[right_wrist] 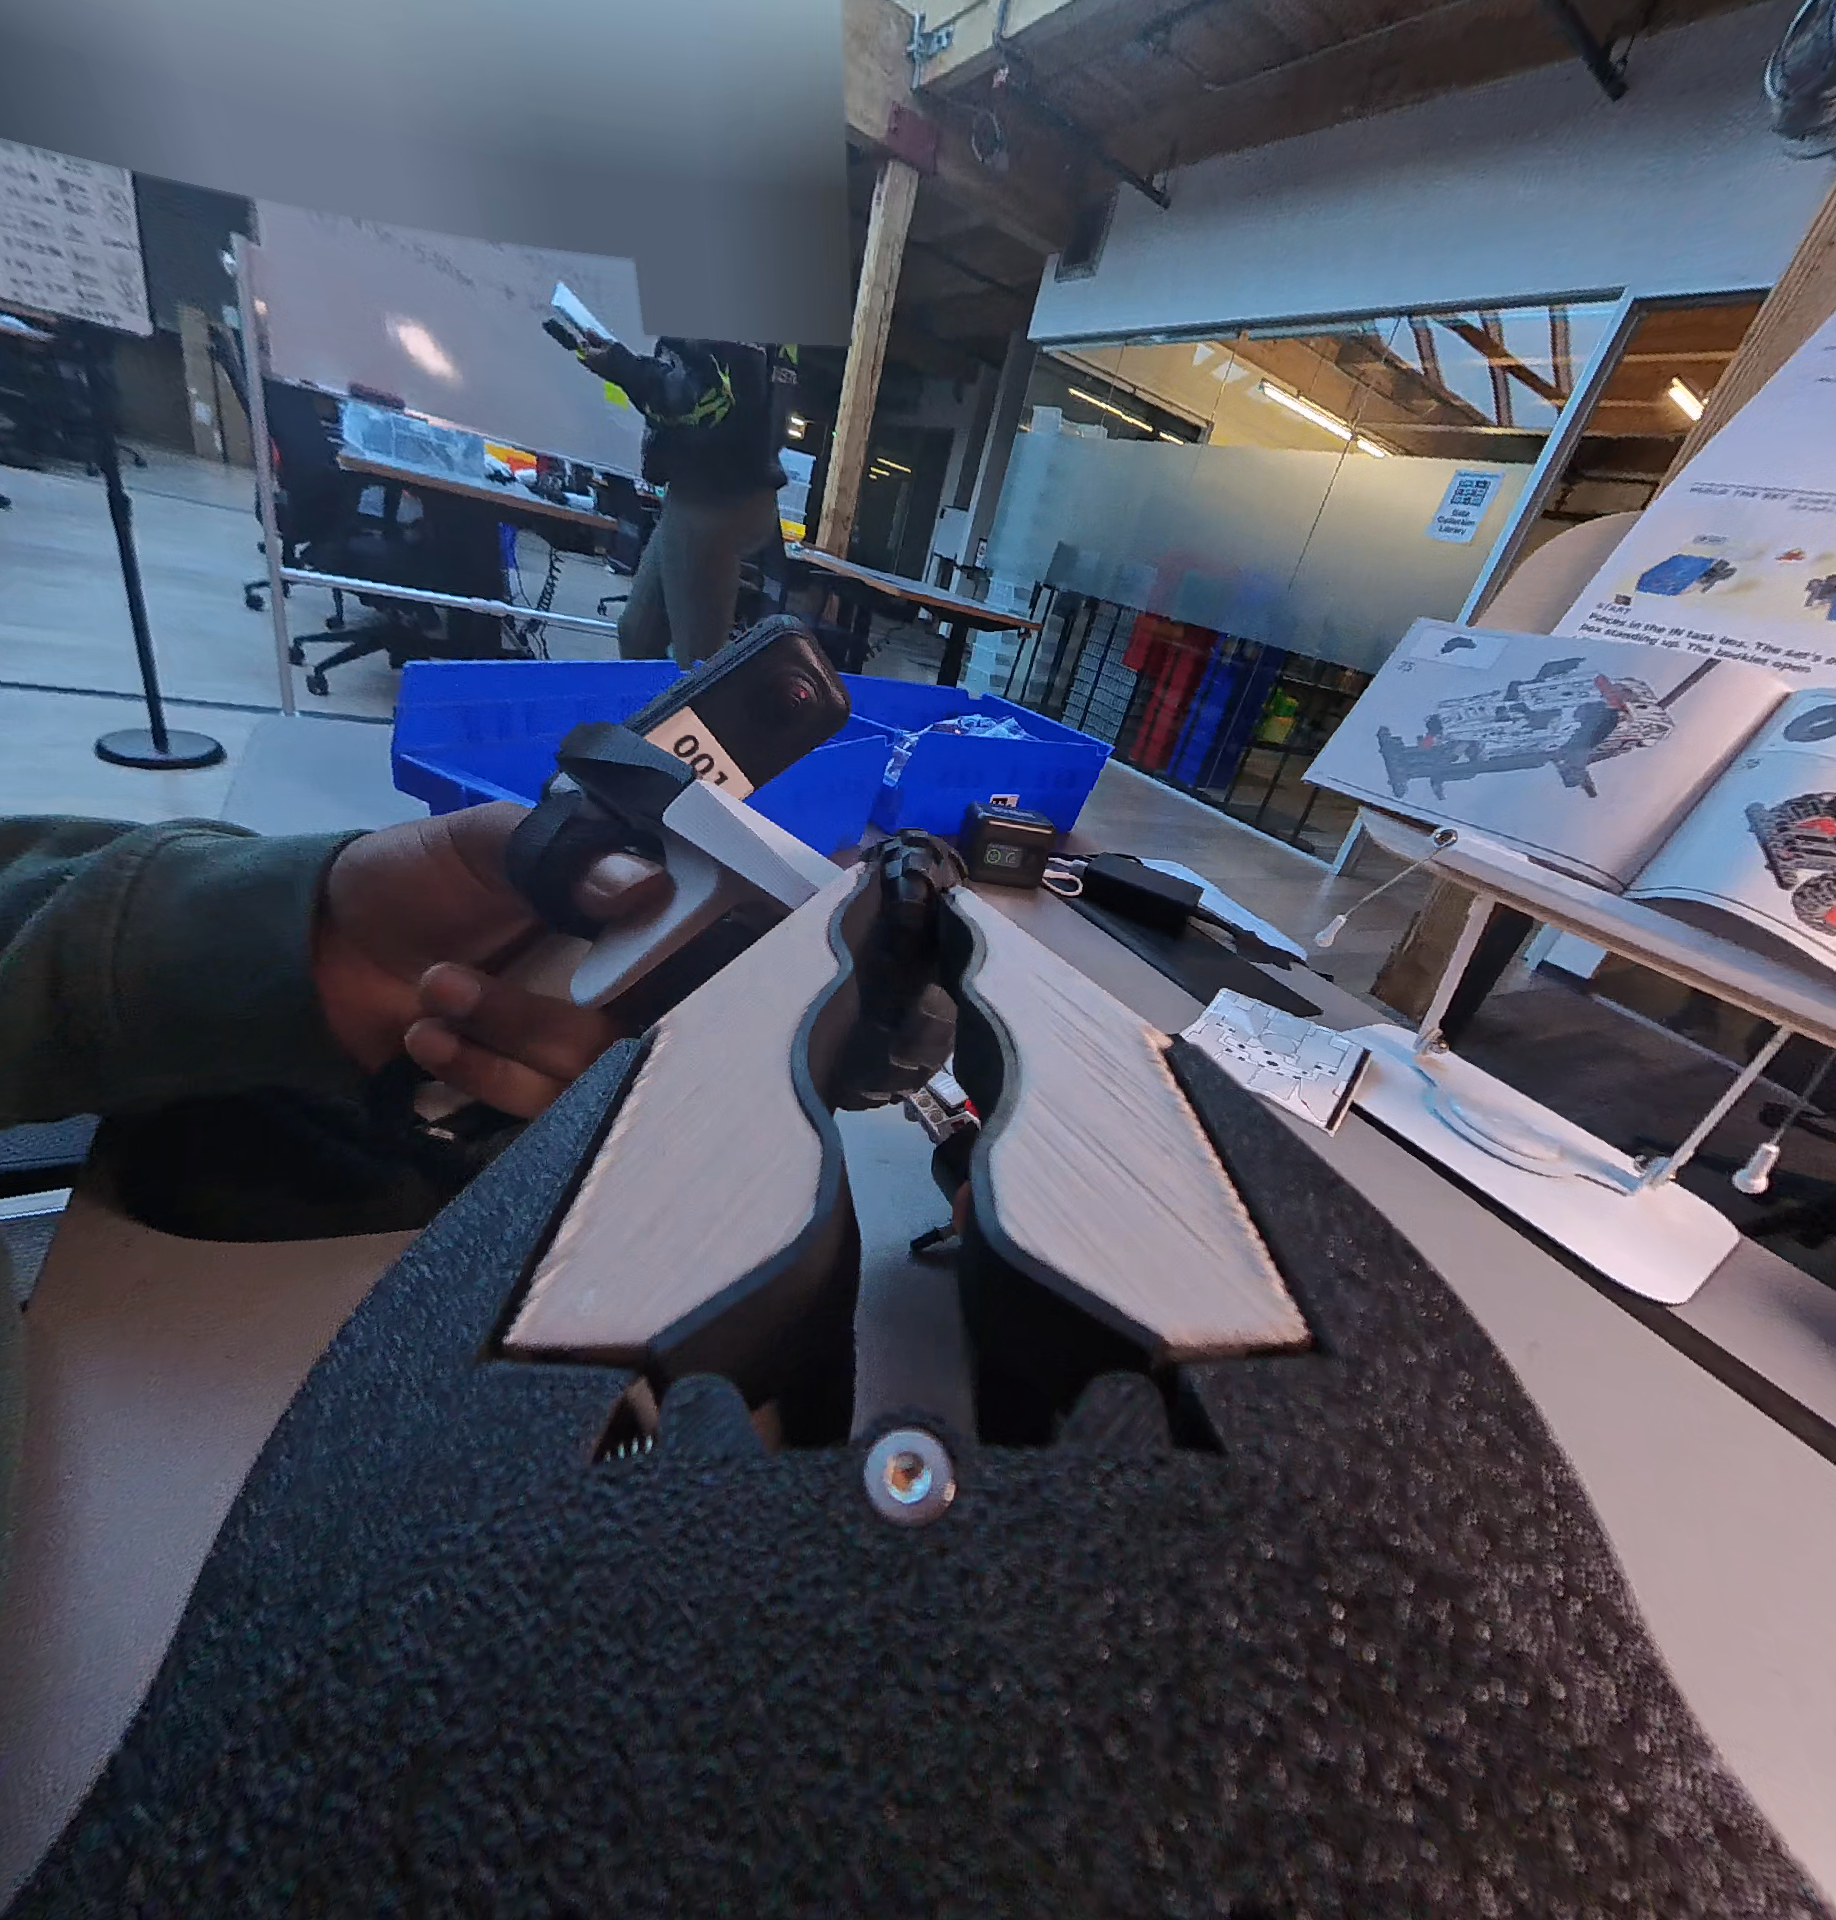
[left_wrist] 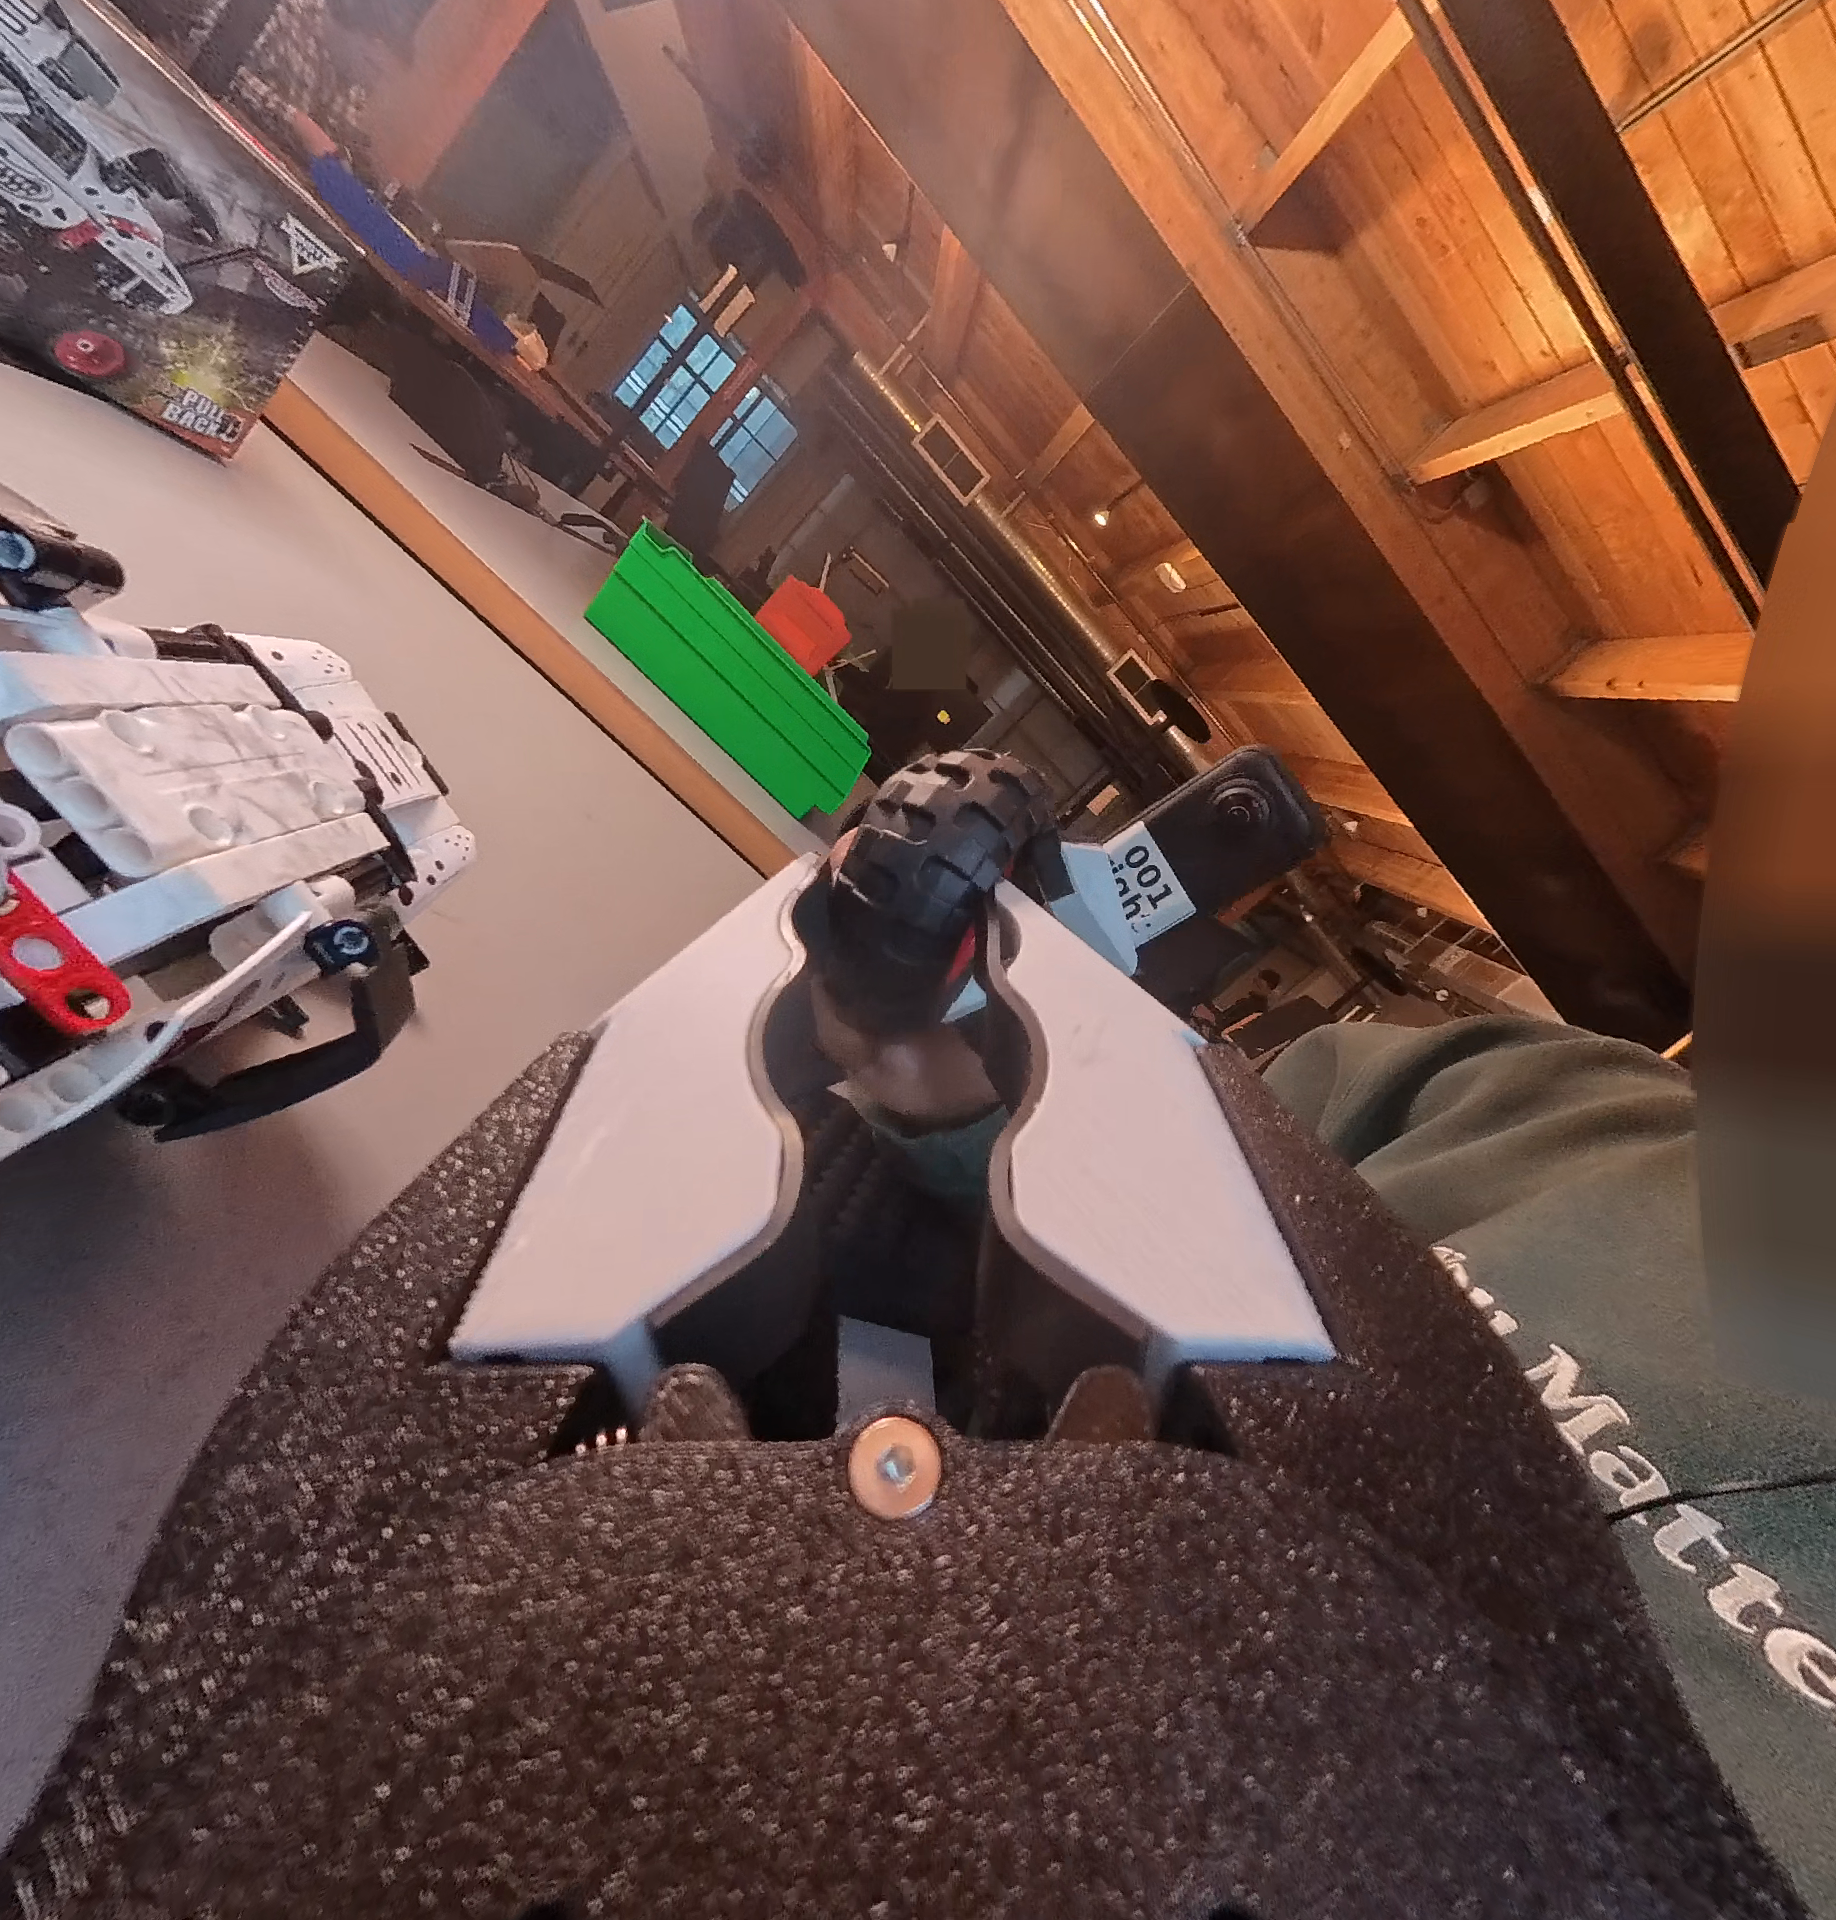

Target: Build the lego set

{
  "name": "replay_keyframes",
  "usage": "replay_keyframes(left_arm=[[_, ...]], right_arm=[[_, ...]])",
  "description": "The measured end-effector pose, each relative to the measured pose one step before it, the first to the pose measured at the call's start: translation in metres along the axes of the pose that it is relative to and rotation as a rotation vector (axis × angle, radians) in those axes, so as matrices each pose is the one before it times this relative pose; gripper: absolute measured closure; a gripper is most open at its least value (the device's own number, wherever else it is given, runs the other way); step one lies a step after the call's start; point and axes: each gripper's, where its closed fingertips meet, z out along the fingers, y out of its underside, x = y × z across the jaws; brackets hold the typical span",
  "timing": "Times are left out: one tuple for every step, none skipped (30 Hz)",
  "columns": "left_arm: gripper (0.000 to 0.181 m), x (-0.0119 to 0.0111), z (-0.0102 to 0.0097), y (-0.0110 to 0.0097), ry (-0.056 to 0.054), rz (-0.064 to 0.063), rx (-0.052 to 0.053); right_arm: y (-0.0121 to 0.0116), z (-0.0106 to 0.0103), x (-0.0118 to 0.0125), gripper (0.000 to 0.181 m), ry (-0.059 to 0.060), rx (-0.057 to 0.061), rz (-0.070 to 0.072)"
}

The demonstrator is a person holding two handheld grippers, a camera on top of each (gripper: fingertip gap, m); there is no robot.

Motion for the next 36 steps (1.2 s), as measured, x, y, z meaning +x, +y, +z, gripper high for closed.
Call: replay_keyframes(left_arm=[[0.157,-0.00074,0.00019,-0.00009,-0.0048,0.0006,0.0008],[0.157,-0.0002,0.00022,0.00008,0.0013,-0.004,0.0011],[0.157,0.00035,0.00025,0.00038,0.0063,-0.0095,0.0032],[0.156,-0.00078,0.00021,0.00057,-0.0012,-0.0049,0.0036],[0.156,-0.00011,0.00013,0.00056,0.0048,-0.0051,0.0041],[0.156,-0.00001,0.00012,0.00022,0.003,-0.0056,0.0065],[0.156,-0.00022,0.00017,0.0002,0.0001,-0.0018,0.0042],[0.156,-0.00004,0.00008,0.00039,0.0013,-0.0019,0.0029],[0.157,-0.00003,0.00016,0.00039,0.0006,-0.0021,0.0029],[0.157,-0.00099,-0.00005,0.00069,-0.0023,-0.0062,0.0013],[0.157,-0.00047,0.00019,0.00104,0.0012,-0.007,0.0016],[0.156,-0.00025,0.00006,0.0008,0.0018,-0.0102,0.003],[0.156,-0.00081,-0.0001,0.00078,-0.0035,-0.0039,0.0033],[0.156,-0.0009,-0.00021,0.00083,-0.0008,-0.0085,0.0029],[0.157,-0.00065,-0.00007,0.00056,0.0016,-0.0107,0.0061],[0.156,-0.0007,-0.00011,0.00039,0.0021,-0.0138,0.0045],[0.156,-0.00103,-0.00016,0.00011,-0.001,-0.0073,0.0031],[0.157,-0.00058,-0.00005,0.00038,0.0015,-0.0099,0.0022],[0.156,-0.00105,0.00015,0.00046,-0.0003,-0.009,0.003],[0.156,-0.00029,0.00009,0.00064,0.0085,-0.0162,0.0022],[0.156,-0.00054,0.00017,0.0006,0.0061,-0.0186,0.005],[0.156,-0.00099,0.00015,0.00077,0.0038,-0.0146,0.0032],[0.156,-0.00098,-0.00005,0.00078,0.0053,-0.0169,0.0026],[0.157,-0.00106,-0.0001,0.00092,0.0048,-0.0147,0.0018],[0.158,-0.00171,-0.00038,0.00064,0.0002,-0.0108,0.0016],[0.158,-0.00126,-0.00024,0.00044,0.0,-0.0077,0.0016],[0.158,-0.00059,-0.00021,0.00029,0.0002,-0.0036,-0.0002],[0.159,-0.00065,-0.00007,0.00028,-0.0054,0.0032,-0.0022],[0.159,0.00019,-0.00006,0.00047,-0.0033,0.0075,-0.0042],[0.159,-0.00035,-0.00035,0.00063,-0.0096,0.0152,-0.0047],[0.158,0.0001,-0.00044,0.00107,-0.0081,0.0184,-0.0067],[0.158,0.00227,-0.00052,0.00113,-0.0006,0.0397,-0.0042],[0.157,0.00622,-0.00051,0.00131,0.008,0.0816,-0.0013],[0.155,0.00785,-0.00044,0.00258,-0.0025,0.1146,-0.0138],[0.155,0.00812,-0.00138,0.00087,-0.0198,0.1418,-0.0177],[0.155,0.00803,-0.00164,-0.00023,-0.0312,0.1583,-0.0245]], right_arm=[[0.00041,0.00015,0.00024,0.176,0.0054,-0.0019,-0.0208],[0.00028,-0.00017,-0.0002,0.177,0.0024,-0.0046,-0.0218],[-0.00099,-0.00032,-0.00064,0.176,-0.0007,0.0031,-0.0061],[0.00059,-0.0003,-0.00017,0.177,0.001,-0.0046,-0.0132],[0.00029,-0.00034,-0.00057,0.177,0.0,-0.0027,-0.0142],[-0.00061,-0.00019,-0.00077,0.177,0.0009,0.0001,-0.0076],[0.00007,-0.0001,-0.00023,0.177,0.0049,-0.0016,-0.0196],[-0.00024,-0.00038,-0.00086,0.177,-0.001,-0.0027,-0.0129],[-0.00052,-0.00026,-0.00072,0.177,0.0022,-0.0013,-0.0111],[0.00076,-0.00044,-0.00077,0.176,0.0008,-0.0059,-0.0207],[0.00074,-0.00059,-0.00078,0.177,-0.0023,-0.0054,-0.0121],[-0.0001,-0.00062,-0.00106,0.178,0.0008,-0.0038,-0.0176],[0.00077,-0.00043,-0.00088,0.178,0.006,-0.0095,-0.0342],[0.00097,-0.00036,-0.00086,0.178,0.0022,-0.008,-0.0296],[0.00093,-0.00022,-0.00075,0.178,-0.0022,-0.0073,-0.0149],[0.00041,-0.00003,-0.00068,0.178,0.0008,-0.0037,-0.0184],[0.00109,0.00008,-0.00071,0.178,0.0003,-0.0071,-0.0138],[0.00042,-0.00015,-0.00046,0.178,-0.001,-0.0008,-0.0047],[0.00103,-0.00016,-0.00036,0.178,-0.001,-0.0055,-0.0104],[0.00043,-0.00025,-0.00064,0.178,-0.001,-0.005,-0.0155],[0.00016,-0.00017,-0.00053,0.177,-0.0007,-0.002,-0.0098],[0.00098,-0.00035,-0.00048,0.177,-0.0016,-0.0034,-0.0062],[0.00073,-0.00044,-0.0007,0.178,-0.0029,-0.0021,-0.0069],[0.00092,-0.00007,-0.00083,0.177,-0.0057,-0.0033,-0.0001],[0.00143,-0.00013,-0.00096,0.177,-0.0059,-0.0042,-0.0057],[0.00155,0.00008,-0.00092,0.177,-0.0055,-0.0053,-0.0013],[0.00038,0.00001,-0.00062,0.177,-0.0019,0.0001,-0.002],[0.00076,-0.00032,-0.00078,0.177,-0.005,-0.0047,-0.0015],[0.00004,-0.00046,-0.0005,0.177,0.0022,-0.0016,-0.015],[0.00001,-0.00047,-0.00098,0.177,-0.0035,-0.0006,-0.007],[0.00046,-0.00072,-0.00135,0.177,-0.0069,-0.0025,-0.007],[-0.00053,-0.00105,-0.00154,0.177,-0.0044,0.0046,-0.0115],[-0.00411,-0.00175,-0.00178,0.178,-0.0121,0.0184,0.0007],[-0.00788,-0.00268,-0.00133,0.177,-0.0215,0.035,0.02],[-0.00651,-0.00263,-0.00186,0.175,-0.0237,0.0301,0.0056],[-0.00898,-0.00393,-0.00284,0.173,-0.0255,0.0428,0.0026]])
